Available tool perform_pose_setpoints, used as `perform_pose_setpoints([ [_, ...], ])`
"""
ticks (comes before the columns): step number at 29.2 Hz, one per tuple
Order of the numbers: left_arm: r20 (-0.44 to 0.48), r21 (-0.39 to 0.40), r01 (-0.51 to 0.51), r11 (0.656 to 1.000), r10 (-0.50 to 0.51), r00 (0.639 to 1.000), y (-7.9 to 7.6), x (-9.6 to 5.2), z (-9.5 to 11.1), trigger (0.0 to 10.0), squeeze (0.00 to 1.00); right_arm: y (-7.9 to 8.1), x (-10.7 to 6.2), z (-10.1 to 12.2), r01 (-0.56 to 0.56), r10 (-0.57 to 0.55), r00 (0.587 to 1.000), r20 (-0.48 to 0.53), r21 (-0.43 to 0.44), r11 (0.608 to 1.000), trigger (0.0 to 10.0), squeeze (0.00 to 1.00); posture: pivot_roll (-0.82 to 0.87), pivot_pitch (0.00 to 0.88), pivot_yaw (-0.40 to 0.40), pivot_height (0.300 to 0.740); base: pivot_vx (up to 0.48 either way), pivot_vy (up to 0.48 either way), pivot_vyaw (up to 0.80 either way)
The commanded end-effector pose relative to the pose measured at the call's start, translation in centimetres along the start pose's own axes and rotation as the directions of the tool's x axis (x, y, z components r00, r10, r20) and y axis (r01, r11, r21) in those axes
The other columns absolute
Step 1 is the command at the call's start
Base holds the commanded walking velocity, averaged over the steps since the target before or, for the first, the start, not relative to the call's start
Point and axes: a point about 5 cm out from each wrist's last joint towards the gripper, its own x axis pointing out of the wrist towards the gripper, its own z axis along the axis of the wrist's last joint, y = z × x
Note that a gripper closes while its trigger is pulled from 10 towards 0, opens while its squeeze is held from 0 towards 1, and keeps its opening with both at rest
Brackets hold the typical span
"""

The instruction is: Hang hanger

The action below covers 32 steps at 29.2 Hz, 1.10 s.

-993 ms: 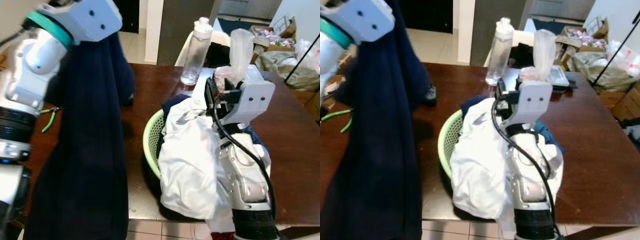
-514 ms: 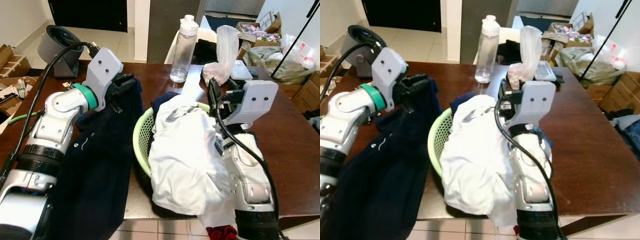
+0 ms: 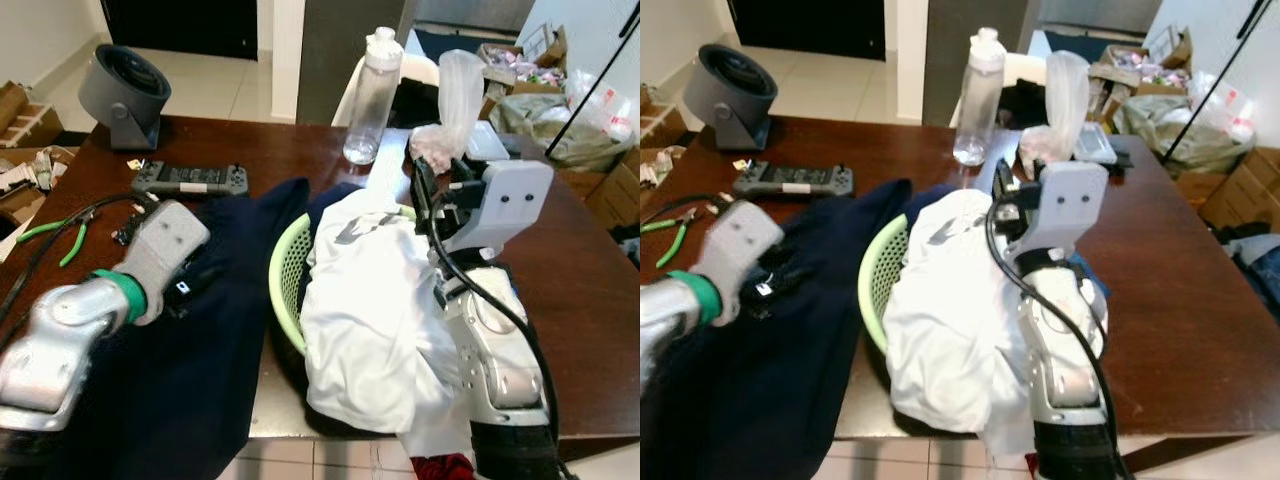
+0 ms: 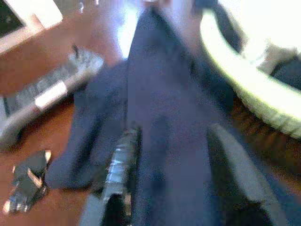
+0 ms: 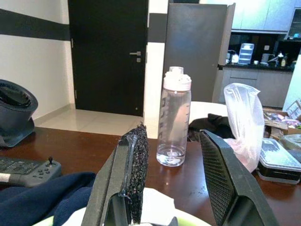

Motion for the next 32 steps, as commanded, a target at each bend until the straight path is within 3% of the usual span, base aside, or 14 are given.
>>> perform_pose_setpoints([
  [1,0.044,-0.052,0.036,0.998,-0.034,0.998,-0.2,-0.6,0.9,10.0,1.0,-0.2,0.1,-0.2,0.001,-0.001,1.0,-0.014,0.013,1.0,10.0,0.0,0.13,0.086,0.007,0.74,0.0,0.0,0.0],
  [6,0.156,-0.042,0.088,0.995,-0.08,0.985,-0.4,-2.3,3.4,10.0,1.0,-0.3,0.1,-0.2,-0.002,0.002,1.0,-0.014,0.009,1.0,10.0,0.0,0.13,0.086,0.001,0.74,0.0,0.0,0.0],
  [7,0.258,0.003,0.122,0.993,-0.119,0.959,-0.9,-3.5,5.5,10.0,0.16,-0.5,0.1,-0.2,-0.004,0.004,1.0,-0.016,0.003,1.0,10.0,0.0,0.13,0.087,-0.004,0.74,0.0,0.0,0.0],
  [9,0.258,0.003,0.122,0.993,-0.119,0.959,-0.9,-3.5,5.5,10.0,0.16,-0.5,0.1,-0.2,-0.004,0.004,1.0,-0.016,0.003,1.0,10.0,0.0,0.13,0.087,-0.004,0.74,0.0,0.0,0.0],
  [10,0.352,0.05,0.152,0.987,-0.159,0.922,-1.3,-4.6,7.6,10.0,0.0,-0.7,0.2,-0.1,-0.015,0.015,1.0,-0.021,-0.009,1.0,10.0,0.0,0.14,0.085,-0.013,0.74,0.0,0.0,0.0],
  [11,0.409,0.061,0.137,0.989,-0.15,0.9,-1.3,-4.8,8.6,10.0,0.0,-0.5,0.3,-0.5,-0.091,0.088,0.994,-0.066,-0.041,0.995,10.0,0.0,0.13,0.086,-0.02,0.74,0.0,0.0,0.0],
  [15,0.386,0.063,0.067,0.996,-0.087,0.919,-1.2,-3.9,8.1,10.0,0.0,0.0,0.0,-1.1,-0.205,0.197,0.969,-0.148,-0.038,0.978,10.0,0.0,0.12,0.089,-0.021,0.74,0.0,0.0,0.0],
  [18,0.288,0.071,-0.018,0.997,-0.004,0.958,-1.7,-2.1,6.3,10.0,0.0,0.8,-1.9,-1.3,-0.475,0.456,0.846,-0.277,-0.004,0.88,10.0,0.0,0.1,0.092,-0.018,0.74,0.0,0.0,0.0],
  [19,0.288,0.071,-0.018,0.997,-0.004,0.958,-1.7,-2.1,6.3,10.0,0.0,0.8,-1.9,-1.3,-0.475,0.456,0.846,-0.277,-0.004,0.88,10.0,0.0,0.1,0.092,-0.018,0.74,0.0,0.0,0.0],
  [21,0.262,0.074,-0.006,0.997,-0.014,0.965,-2.0,-2.0,5.9,10.0,0.0,0.5,-2.8,-0.9,-0.561,0.532,0.781,-0.327,0.005,0.828,10.0,0.0,0.09,0.093,-0.018,0.74,0.0,0.0,0.0],
  [26,0.251,0.057,0.0,0.998,-0.014,0.968,-2.0,-2.4,5.9,10.0,0.0,0.2,-3.0,-1.0,-0.595,0.551,0.745,-0.377,-0.002,0.804,10.0,0.0,0.09,0.093,-0.018,0.74,0.0,0.0,0.0],
  [28,0.254,0.045,-0.006,0.999,-0.005,0.967,-1.9,-2.5,6.0,10.0,0.0,0.1,-3.0,-2.7,-0.574,0.514,0.737,-0.438,-0.005,0.819,10.0,0.0,0.1,0.091,-0.03,0.74,0.0,0.0,0.0],
  [29,0.259,0.035,-0.013,0.999,0.003,0.966,-1.8,-2.5,6.1,10.0,0.0,0.2,-3.2,-3.9,-0.567,0.497,0.716,-0.491,0.006,0.824,8.9,0.0,0.11,0.09,-0.032,0.74,0.0,0.0,0.0],
  [32,0.264,0.026,-0.021,0.999,0.013,0.964,-1.8,-2.5,6.1,10.0,0.0,0.2,-3.5,-5.1,-0.563,0.482,0.686,-0.546,0.022,0.826,8.9,0.0,0.11,0.09,-0.033,0.74,0.0,0.0,0.0],
])
